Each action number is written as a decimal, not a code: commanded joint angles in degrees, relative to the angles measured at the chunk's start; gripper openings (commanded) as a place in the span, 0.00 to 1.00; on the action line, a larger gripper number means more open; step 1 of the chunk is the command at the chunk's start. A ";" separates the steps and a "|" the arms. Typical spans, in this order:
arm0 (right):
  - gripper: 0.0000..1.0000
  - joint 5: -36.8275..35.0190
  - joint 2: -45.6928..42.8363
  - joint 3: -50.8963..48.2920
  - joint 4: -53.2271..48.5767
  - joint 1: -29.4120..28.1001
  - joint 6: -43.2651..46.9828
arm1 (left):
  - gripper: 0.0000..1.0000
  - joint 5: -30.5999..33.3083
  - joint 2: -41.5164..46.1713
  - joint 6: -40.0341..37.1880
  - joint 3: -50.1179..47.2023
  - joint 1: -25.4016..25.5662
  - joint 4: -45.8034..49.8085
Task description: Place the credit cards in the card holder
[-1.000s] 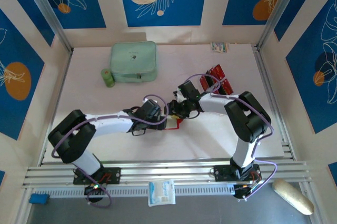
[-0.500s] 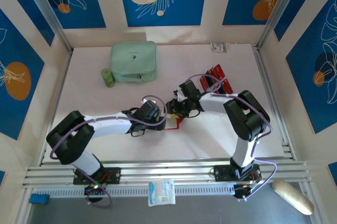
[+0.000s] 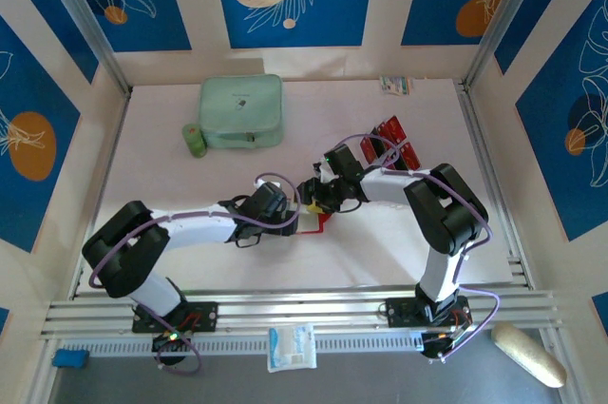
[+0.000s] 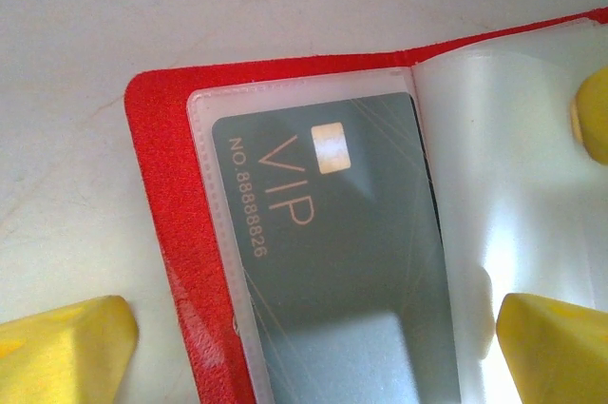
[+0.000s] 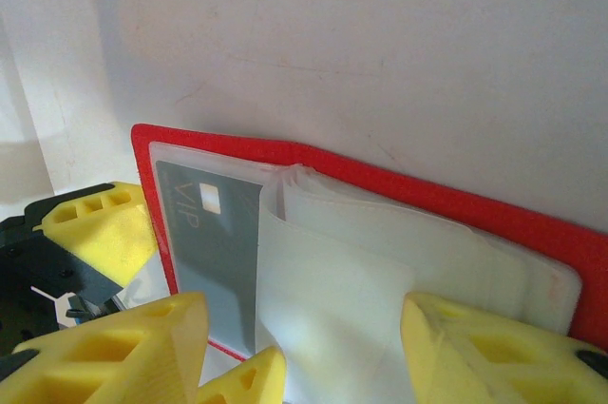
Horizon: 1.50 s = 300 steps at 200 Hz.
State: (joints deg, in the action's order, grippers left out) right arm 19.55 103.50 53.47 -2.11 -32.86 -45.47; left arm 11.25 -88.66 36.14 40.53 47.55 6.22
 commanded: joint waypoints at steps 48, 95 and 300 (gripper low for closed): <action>0.60 -2.06 -1.84 -3.06 -0.57 0.88 -0.84 | 0.99 2.06 0.65 1.30 -2.21 0.26 3.05; 0.60 -2.41 -2.17 -3.55 -0.52 1.13 -1.10 | 0.99 2.16 0.62 1.30 -2.30 0.18 2.97; 0.61 2.59 1.04 0.55 -1.03 0.55 -0.20 | 0.99 1.94 1.30 1.92 -5.03 0.13 0.37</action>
State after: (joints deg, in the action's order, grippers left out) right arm 20.80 102.61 52.01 -0.49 -32.12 -47.64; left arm 12.34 -87.42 37.21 37.74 47.66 2.37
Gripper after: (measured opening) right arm 0.619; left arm 0.985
